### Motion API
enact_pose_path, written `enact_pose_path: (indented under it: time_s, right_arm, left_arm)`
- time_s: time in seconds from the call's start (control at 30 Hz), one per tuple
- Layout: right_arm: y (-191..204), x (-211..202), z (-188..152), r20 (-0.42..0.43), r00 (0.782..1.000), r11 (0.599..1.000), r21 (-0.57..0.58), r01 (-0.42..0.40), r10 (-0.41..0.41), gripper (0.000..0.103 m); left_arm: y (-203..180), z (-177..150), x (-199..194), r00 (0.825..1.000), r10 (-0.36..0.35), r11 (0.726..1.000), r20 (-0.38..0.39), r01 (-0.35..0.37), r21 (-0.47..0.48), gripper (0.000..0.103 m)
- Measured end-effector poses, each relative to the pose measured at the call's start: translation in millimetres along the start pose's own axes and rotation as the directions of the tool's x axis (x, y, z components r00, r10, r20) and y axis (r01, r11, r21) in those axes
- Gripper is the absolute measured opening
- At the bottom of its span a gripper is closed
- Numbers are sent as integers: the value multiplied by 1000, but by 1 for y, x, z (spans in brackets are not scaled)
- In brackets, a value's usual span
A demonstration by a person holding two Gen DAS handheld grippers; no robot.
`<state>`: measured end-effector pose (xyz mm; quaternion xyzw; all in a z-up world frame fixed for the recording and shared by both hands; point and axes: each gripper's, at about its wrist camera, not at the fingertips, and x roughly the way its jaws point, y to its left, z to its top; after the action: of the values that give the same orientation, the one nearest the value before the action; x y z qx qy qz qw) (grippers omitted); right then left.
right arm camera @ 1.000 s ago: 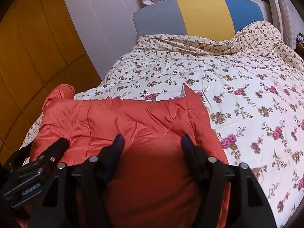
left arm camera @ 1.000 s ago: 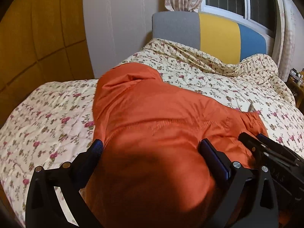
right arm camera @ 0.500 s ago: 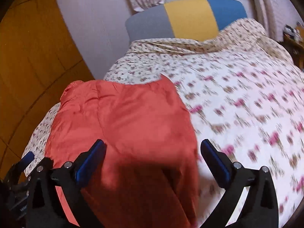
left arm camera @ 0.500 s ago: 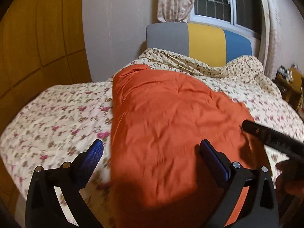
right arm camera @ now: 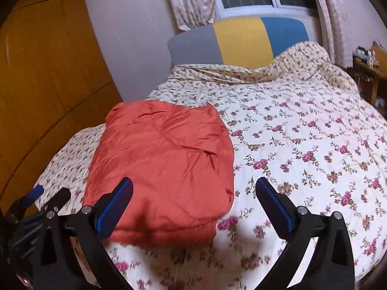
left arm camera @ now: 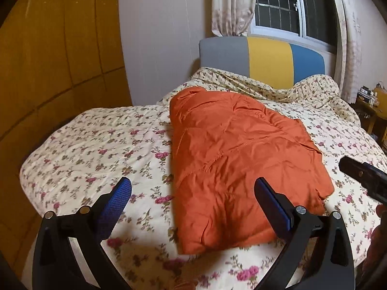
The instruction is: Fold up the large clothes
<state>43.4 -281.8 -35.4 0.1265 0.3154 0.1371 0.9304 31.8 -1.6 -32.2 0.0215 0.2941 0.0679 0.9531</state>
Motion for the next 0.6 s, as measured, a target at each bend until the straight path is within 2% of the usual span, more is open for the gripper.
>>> enact_pose_path:
  time_s: [0.2,0.6]
  right_arm:
    - [14,-19,-11,12,1000,997,-73,-4,5,101]
    - [21,-27,-12,24,1000,995,-93,-19,21,101]
  left_arm:
    - [6,-6,-21,999,-32,999,14,33,-35,100]
    - [3,-12,-37,999,-7,1000,51,7,-2,100]
